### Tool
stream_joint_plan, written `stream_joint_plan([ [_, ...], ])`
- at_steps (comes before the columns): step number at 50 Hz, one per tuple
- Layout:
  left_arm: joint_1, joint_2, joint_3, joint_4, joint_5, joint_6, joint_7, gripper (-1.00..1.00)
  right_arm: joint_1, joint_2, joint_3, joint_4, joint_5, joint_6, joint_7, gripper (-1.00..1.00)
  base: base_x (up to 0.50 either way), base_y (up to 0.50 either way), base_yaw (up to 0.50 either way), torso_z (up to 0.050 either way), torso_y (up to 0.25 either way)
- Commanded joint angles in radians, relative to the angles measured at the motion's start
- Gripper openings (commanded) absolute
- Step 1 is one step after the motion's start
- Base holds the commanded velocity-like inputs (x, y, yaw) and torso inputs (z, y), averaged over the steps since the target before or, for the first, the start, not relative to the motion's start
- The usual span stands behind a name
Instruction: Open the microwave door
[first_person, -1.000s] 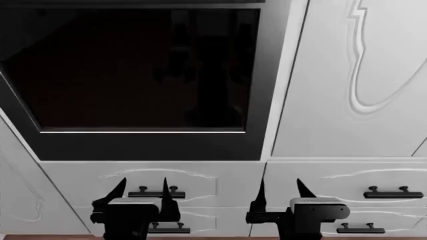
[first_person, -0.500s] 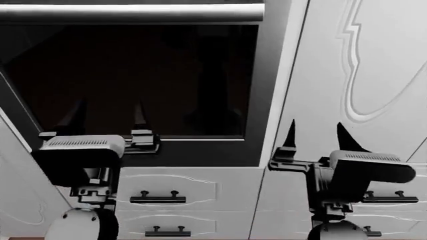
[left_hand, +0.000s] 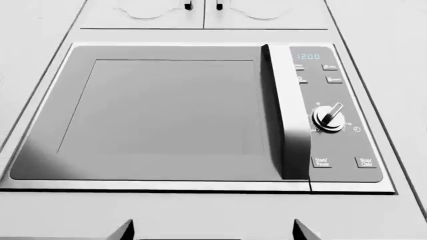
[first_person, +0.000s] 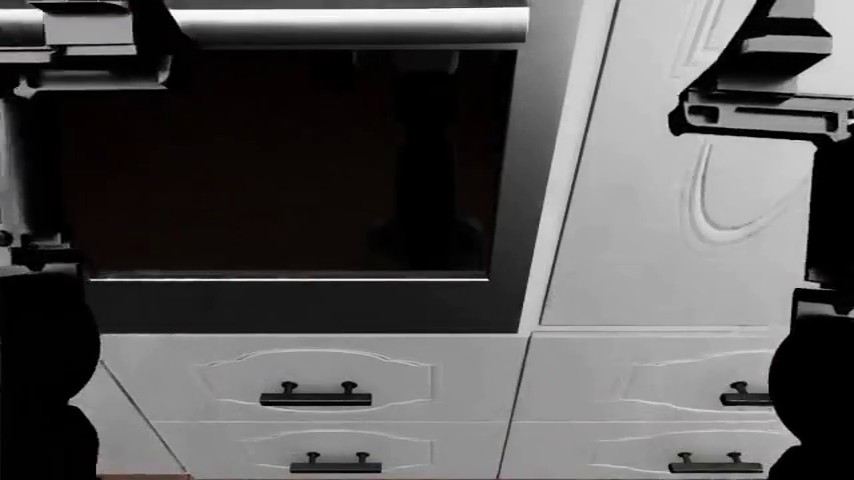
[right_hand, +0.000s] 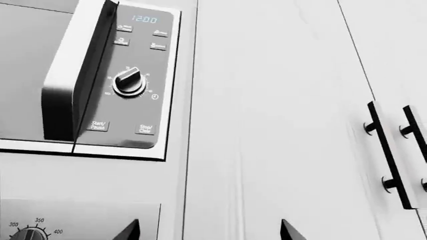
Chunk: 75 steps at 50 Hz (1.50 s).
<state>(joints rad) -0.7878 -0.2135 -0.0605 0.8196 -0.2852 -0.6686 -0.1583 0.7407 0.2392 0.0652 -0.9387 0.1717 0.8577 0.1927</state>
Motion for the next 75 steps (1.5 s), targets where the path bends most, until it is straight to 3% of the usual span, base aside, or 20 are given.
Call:
stream_joint_plan([
  [1, -0.189, -0.031, -0.064, 0.112, -0.087, -0.181, -0.025, 1.00, 0.230, 0.183, 0.026, -0.108, 0.301, 0.150, 0.220, 1.00, 0.00, 0.00, 0.00, 0.050, 0.000],
  [7, -0.202, -0.036, -0.078, 0.125, -0.108, -0.204, -0.030, 1.00, 0.240, 0.283, -0.001, -0.102, 0.447, 0.085, 0.362, 1.00, 0.00, 0.00, 0.00, 0.032, 0.000],
  [33, -0.211, -0.030, -0.088, 0.120, -0.146, -0.232, -0.065, 1.00, 0.166, 0.304, -0.017, -0.079, 0.470, 0.012, 0.390, 1.00, 0.00, -0.44, 0.00, 0.000, 0.000],
  [62, -0.226, -0.046, -0.085, 0.109, -0.175, -0.229, -0.079, 1.00, 0.166, 0.334, -0.042, -0.084, 0.501, -0.016, 0.431, 1.00, 0.26, 0.00, 0.00, 0.000, 0.000],
  [66, -0.302, -0.058, -0.099, 0.106, -0.210, -0.308, -0.095, 1.00, 0.161, 0.340, -0.041, -0.089, 0.509, -0.022, 0.441, 1.00, 0.00, 0.00, 0.00, 0.000, 0.000],
  [75, -0.645, -0.096, -0.090, 0.007, -0.311, -0.624, -0.137, 1.00, 0.162, 0.358, -0.049, -0.102, 0.562, -0.032, 0.492, 1.00, 0.00, 0.00, 0.00, 0.000, 0.000],
])
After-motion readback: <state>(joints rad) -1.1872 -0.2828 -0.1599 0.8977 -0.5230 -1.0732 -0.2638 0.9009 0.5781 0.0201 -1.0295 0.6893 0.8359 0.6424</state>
